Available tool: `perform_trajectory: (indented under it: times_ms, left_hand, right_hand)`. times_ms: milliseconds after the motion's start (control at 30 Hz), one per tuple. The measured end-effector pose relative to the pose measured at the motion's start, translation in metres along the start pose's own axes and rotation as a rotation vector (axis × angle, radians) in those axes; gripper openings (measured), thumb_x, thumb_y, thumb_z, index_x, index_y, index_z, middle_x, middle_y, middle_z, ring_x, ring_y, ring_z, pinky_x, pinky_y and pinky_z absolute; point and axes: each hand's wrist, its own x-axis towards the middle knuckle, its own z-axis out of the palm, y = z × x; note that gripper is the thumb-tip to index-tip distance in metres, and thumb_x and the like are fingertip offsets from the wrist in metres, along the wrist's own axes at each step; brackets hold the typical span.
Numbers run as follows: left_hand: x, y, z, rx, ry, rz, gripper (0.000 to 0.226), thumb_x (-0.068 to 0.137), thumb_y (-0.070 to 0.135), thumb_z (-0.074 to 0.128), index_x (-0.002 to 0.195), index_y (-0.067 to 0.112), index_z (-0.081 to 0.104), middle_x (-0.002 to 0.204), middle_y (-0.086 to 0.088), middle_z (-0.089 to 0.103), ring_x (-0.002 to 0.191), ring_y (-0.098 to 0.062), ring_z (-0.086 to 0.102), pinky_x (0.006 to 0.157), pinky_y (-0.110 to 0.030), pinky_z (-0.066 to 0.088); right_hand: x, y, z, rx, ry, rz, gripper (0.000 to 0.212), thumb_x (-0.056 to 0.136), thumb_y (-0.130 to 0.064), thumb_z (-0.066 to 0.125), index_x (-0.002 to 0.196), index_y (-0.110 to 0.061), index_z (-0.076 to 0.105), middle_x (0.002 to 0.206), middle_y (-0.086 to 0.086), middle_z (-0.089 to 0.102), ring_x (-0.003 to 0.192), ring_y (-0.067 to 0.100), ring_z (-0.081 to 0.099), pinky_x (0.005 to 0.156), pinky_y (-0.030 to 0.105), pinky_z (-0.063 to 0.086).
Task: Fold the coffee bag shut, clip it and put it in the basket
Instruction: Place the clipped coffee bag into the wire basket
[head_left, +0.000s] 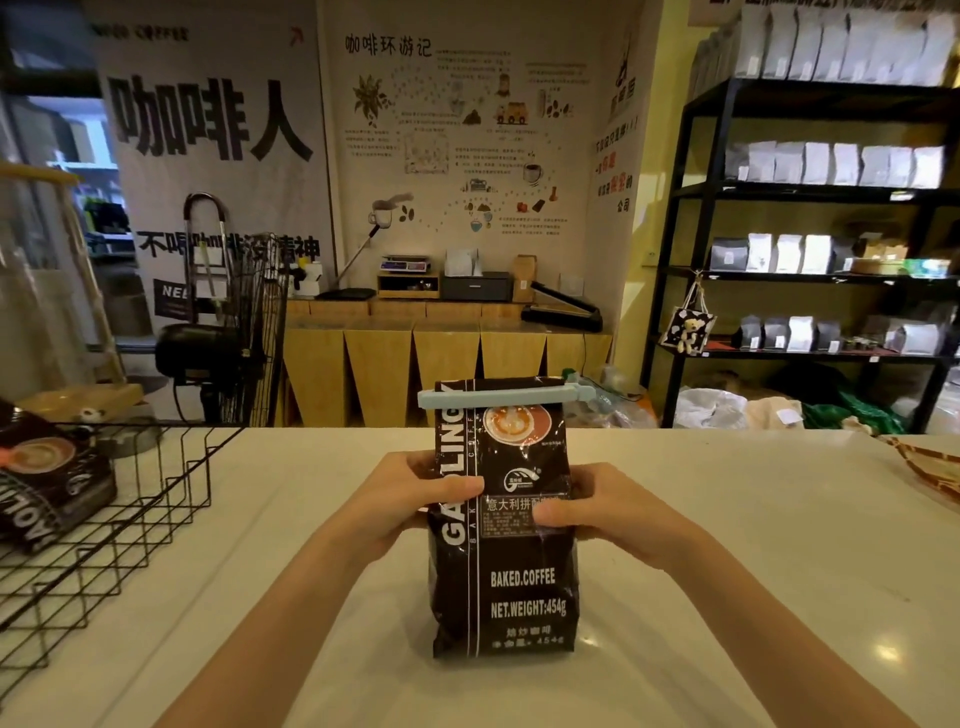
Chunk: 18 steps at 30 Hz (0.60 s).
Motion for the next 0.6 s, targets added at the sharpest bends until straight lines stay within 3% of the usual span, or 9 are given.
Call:
perform_trajectory:
  times_ms: [100,200,300,467,600]
  left_hand:
    - [-0.004,0.014,-0.013,-0.004,0.067,0.066,0.031,0.054,0.011,0.078,0.083,0.016,0.067,0.075,0.004,0.075,0.077,-0.016,0.070,0.068,-0.032,0.054]
    - [-0.014,0.034,-0.033,-0.040,0.178,0.140,0.036,0.048,0.013,0.079,0.082,0.017,0.067,0.075,0.003,0.075,0.072,-0.013,0.071,0.062,-0.028,0.054]
    - [-0.031,0.058,-0.060,-0.078,0.310,0.233,0.030,0.054,0.010,0.079,0.079,0.020,0.066,0.071,0.006,0.075,0.069,-0.011,0.071,0.061,-0.027,0.054]
    - [-0.073,0.089,-0.112,-0.076,0.573,0.417,0.041,0.041,0.021,0.080,0.080,0.023,0.067,0.075,0.006,0.075,0.071,-0.010,0.072,0.057,-0.025,0.057]
    - [-0.106,0.095,-0.158,-0.008,0.812,0.491,0.037,0.054,0.018,0.082,0.087,0.026,0.068,0.083,0.009,0.074,0.075,-0.007,0.071,0.061,-0.022,0.056]
  right_hand:
    - [0.006,-0.013,0.011,0.037,0.052,-0.110,0.041,0.058,-0.033,0.080,0.096,-0.028,0.064,0.103,0.000,0.072,0.098,0.018,0.068,0.091,0.042,0.052]
    - [0.021,-0.038,0.026,0.088,0.066,-0.202,0.041,0.058,-0.032,0.078,0.096,-0.027,0.063,0.104,0.000,0.072,0.099,0.017,0.067,0.091,0.040,0.053]
    - [0.041,-0.069,0.048,0.169,0.036,-0.296,0.039,0.057,-0.029,0.074,0.094,-0.025,0.062,0.096,-0.005,0.073,0.093,0.013,0.069,0.081,0.029,0.056]
    - [0.079,-0.128,0.098,0.238,-0.007,-0.428,0.021,0.073,-0.017,0.071,0.088,-0.028,0.062,0.083,-0.013,0.073,0.080,0.001,0.070,0.069,0.017,0.056]
    - [0.114,-0.167,0.156,0.211,-0.052,-0.470,0.024,0.071,-0.029,0.074,0.092,-0.027,0.064,0.096,-0.007,0.072,0.091,0.009,0.069,0.079,0.026,0.056]
